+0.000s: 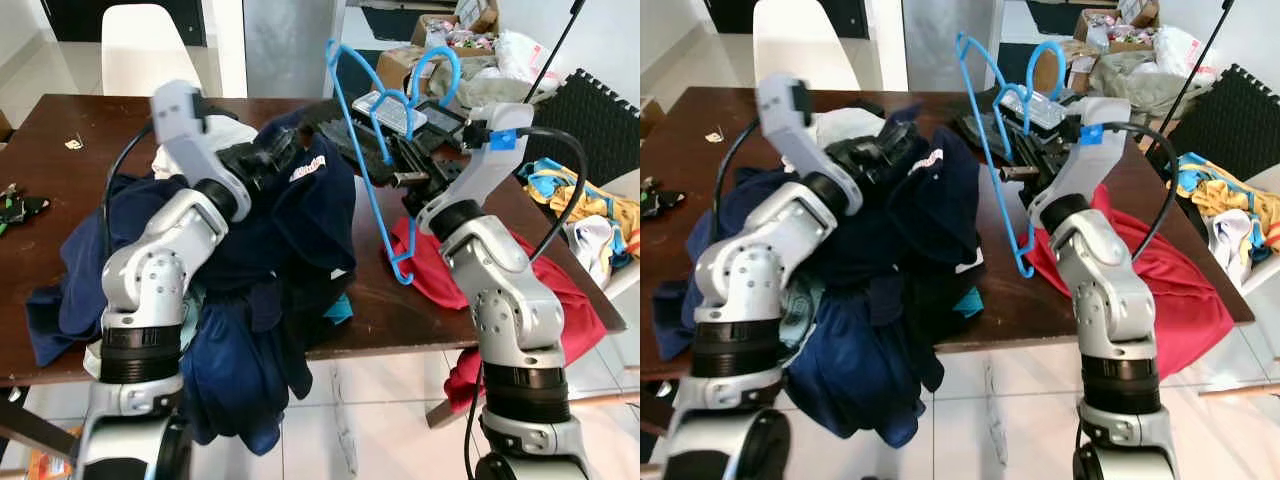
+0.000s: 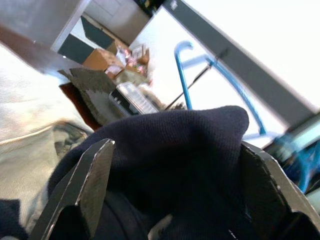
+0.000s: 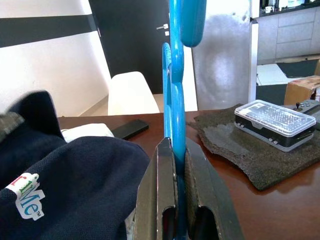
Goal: Hang hanger
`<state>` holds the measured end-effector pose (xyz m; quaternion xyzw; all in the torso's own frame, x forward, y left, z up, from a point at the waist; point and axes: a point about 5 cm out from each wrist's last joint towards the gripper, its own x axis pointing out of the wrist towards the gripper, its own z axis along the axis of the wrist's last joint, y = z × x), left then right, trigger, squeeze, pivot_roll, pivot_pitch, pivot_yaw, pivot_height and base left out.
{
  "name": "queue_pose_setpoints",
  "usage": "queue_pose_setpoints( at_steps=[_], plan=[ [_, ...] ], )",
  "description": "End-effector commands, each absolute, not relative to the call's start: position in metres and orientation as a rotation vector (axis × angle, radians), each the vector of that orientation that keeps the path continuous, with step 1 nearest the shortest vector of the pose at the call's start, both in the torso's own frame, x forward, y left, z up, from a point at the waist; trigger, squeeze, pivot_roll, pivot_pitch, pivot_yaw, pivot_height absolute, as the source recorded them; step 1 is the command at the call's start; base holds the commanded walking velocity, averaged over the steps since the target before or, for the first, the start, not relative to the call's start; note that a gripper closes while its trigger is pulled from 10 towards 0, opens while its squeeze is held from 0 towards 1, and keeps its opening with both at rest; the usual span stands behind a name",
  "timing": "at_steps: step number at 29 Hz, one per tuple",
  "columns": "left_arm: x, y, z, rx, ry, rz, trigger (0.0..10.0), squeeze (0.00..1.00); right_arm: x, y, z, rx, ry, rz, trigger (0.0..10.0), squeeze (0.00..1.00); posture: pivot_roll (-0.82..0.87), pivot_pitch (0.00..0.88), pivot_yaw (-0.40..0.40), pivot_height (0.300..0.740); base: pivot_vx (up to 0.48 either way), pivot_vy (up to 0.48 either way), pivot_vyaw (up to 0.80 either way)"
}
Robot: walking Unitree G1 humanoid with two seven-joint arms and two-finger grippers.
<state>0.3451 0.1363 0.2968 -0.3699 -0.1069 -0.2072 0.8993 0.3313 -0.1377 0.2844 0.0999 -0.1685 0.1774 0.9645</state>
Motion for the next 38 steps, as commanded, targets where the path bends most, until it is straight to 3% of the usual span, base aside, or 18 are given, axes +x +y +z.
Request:
queue_pose_setpoints(
  at_steps=[1,5,8,11,18,23,28,33,38],
  plan=[
    [0.345,0.137,0.3,-0.906,-0.232,-0.437,10.0,0.0,0.329,-0.138,0.286,0.206,-0.351,0.362,10.0,0.0,0.08,0.174,-0.042,0.74,0.0,0.0,0.0],
    [0.343,0.135,0.303,-1.003,-0.231,-0.474,10.0,0.0,0.329,-0.137,0.286,0.207,-0.349,0.367,10.0,0.0,0.08,0.173,-0.042,0.74,0.0,0.0,0.0],
    [0.336,0.126,0.31,-1.21,-0.218,-0.556,10.0,0.0,0.329,-0.135,0.286,0.208,-0.351,0.372,10.0,0.0,0.08,0.169,-0.038,0.74,0.0,0.0,0.0],
    [0.331,0.121,0.311,-1.286,-0.188,-0.591,10.0,0.0,0.329,-0.134,0.286,0.208,-0.352,0.373,10.0,0.0,0.08,0.167,-0.034,0.74,0.0,0.0,0.0],
    [0.328,0.124,0.31,-1.357,-0.152,-0.557,10.0,0.0,0.329,-0.135,0.285,0.209,-0.351,0.37,10.0,0.0,0.08,0.175,-0.029,0.74,0.0,0.0,0.0],
    [0.328,0.136,0.301,-1.375,-0.091,-0.355,10.0,0.0,0.329,-0.137,0.284,0.21,-0.348,0.362,10.0,0.0,0.09,0.183,-0.032,0.74,0.0,0.0,0.0],
    [0.327,0.14,0.298,-1.395,-0.063,-0.265,10.0,0.0,0.329,-0.137,0.284,0.211,-0.346,0.362,10.0,0.0,0.09,0.184,-0.033,0.74,0.0,0.0,0.0],
    [0.329,0.141,0.295,-1.425,-0.022,-0.233,10.0,0.0,0.33,-0.135,0.284,0.214,-0.348,0.367,10.0,0.0,0.09,0.182,-0.035,0.74,0.0,0.0,0.0],
    [0.342,0.124,0.295,-1.42,0.064,-0.287,10.0,0.0,0.329,-0.136,0.286,0.209,-0.353,0.363,10.0,0.0,0.08,0.18,-0.032,0.74,0.0,0.0,0.0]
  ],
)
